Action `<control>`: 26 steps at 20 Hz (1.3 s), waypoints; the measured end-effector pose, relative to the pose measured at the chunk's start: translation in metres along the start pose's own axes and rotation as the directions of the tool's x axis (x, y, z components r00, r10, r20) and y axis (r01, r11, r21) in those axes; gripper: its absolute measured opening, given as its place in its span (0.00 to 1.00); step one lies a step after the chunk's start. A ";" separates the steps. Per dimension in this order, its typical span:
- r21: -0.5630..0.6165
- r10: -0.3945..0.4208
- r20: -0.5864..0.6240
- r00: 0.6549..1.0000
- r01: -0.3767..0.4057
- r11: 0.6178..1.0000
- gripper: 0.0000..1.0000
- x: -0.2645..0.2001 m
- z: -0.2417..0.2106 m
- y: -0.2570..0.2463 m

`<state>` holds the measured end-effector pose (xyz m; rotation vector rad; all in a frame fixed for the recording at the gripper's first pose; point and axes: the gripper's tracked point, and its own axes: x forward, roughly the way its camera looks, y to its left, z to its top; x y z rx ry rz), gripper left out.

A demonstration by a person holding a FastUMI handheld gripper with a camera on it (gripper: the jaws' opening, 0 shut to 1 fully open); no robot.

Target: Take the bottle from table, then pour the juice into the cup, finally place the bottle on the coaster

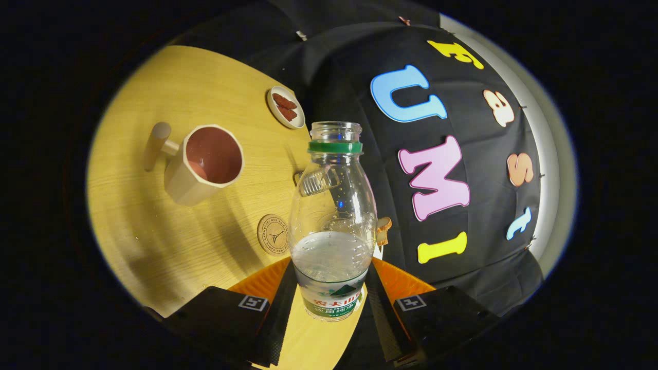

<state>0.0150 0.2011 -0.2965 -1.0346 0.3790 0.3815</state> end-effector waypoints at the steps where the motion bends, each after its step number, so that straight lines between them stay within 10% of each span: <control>1: -0.039 0.007 -0.003 1.000 -0.007 0.999 0.75 0.001 -0.001 0.002; 8: -0.148 0.114 -0.043 0.993 -0.120 0.982 0.75 0.012 0.000 0.031; 26: -0.435 0.079 -0.094 0.992 -0.112 0.894 0.75 0.024 -0.005 0.024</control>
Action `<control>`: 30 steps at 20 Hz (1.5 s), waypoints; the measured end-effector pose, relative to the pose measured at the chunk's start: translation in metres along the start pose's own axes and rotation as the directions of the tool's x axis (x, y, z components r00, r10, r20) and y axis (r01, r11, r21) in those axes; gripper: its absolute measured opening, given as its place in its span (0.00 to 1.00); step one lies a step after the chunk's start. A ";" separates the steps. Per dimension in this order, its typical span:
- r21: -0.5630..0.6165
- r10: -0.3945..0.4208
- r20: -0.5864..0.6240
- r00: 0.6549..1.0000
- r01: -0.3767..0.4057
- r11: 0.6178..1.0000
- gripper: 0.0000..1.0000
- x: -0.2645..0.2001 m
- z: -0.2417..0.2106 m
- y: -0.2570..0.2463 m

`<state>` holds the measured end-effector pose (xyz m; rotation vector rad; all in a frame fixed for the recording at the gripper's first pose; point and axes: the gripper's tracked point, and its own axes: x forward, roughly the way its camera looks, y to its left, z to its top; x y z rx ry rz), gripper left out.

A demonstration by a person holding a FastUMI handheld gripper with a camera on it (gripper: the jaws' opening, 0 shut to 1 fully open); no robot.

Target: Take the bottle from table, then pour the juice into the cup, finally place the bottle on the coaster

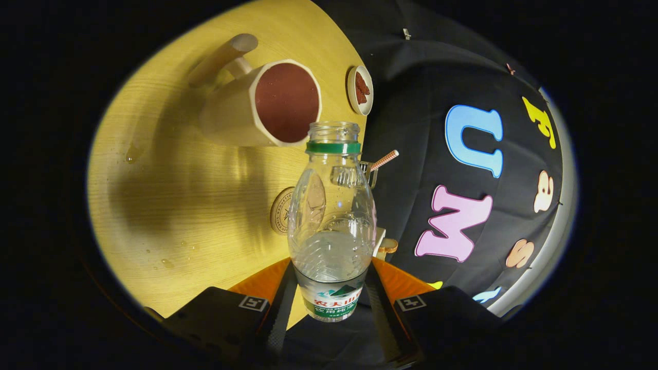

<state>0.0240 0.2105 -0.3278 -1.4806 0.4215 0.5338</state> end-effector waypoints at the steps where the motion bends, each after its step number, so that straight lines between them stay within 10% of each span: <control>1: -0.006 0.002 -0.002 1.000 -0.002 1.000 0.75 0.000 0.000 0.000; 30: -0.171 -0.077 0.034 0.996 0.082 0.982 0.75 0.013 0.007 -0.027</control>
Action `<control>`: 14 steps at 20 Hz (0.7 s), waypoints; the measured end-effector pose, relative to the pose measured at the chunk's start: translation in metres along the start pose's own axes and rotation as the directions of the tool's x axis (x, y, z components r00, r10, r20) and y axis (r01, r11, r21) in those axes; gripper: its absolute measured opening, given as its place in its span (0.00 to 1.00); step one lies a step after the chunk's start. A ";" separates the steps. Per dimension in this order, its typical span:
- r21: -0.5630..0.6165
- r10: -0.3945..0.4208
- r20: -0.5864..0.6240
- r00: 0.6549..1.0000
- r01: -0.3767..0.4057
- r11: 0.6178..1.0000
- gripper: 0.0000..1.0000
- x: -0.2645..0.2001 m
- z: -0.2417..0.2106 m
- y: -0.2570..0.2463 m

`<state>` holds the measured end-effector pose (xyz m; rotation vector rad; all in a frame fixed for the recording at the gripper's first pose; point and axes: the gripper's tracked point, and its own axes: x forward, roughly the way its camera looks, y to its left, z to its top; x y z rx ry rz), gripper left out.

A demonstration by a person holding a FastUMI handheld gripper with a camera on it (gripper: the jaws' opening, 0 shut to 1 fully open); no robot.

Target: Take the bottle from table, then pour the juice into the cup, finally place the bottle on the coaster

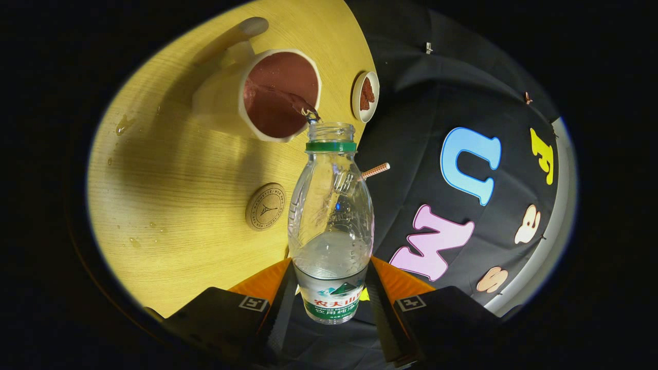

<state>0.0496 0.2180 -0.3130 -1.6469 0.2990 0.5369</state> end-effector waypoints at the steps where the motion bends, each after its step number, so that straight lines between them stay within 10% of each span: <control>1: -0.005 -0.002 0.001 1.000 0.002 1.000 0.75 0.000 0.000 0.000; 14: -0.097 -0.041 0.032 0.999 0.044 0.994 0.75 0.001 0.002 -0.006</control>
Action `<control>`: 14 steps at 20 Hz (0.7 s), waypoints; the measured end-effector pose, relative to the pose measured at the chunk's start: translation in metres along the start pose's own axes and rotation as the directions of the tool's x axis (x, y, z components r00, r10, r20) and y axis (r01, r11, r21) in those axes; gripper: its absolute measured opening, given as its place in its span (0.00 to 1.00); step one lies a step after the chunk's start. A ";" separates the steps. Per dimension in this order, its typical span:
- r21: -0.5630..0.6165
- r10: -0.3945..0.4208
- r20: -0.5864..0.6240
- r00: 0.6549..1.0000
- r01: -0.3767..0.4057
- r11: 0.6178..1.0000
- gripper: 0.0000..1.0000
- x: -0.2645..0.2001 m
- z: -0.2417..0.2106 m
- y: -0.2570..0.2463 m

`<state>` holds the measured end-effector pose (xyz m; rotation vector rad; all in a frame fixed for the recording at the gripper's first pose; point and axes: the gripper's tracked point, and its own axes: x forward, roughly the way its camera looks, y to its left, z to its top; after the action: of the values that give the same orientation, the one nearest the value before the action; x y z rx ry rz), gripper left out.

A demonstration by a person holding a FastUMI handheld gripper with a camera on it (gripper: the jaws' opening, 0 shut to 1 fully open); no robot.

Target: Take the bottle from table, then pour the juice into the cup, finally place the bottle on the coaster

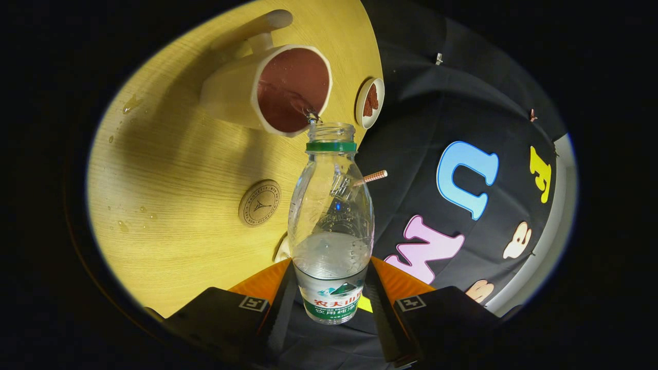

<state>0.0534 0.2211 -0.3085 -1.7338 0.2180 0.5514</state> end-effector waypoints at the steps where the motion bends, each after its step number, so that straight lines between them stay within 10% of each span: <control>1: -0.012 -0.006 0.004 1.000 0.006 1.000 0.75 -0.002 0.001 -0.001; 14: -0.134 -0.033 0.019 0.999 0.035 0.990 0.75 -0.007 0.013 -0.006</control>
<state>0.0465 0.2335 -0.3016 -1.8589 0.1422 0.5657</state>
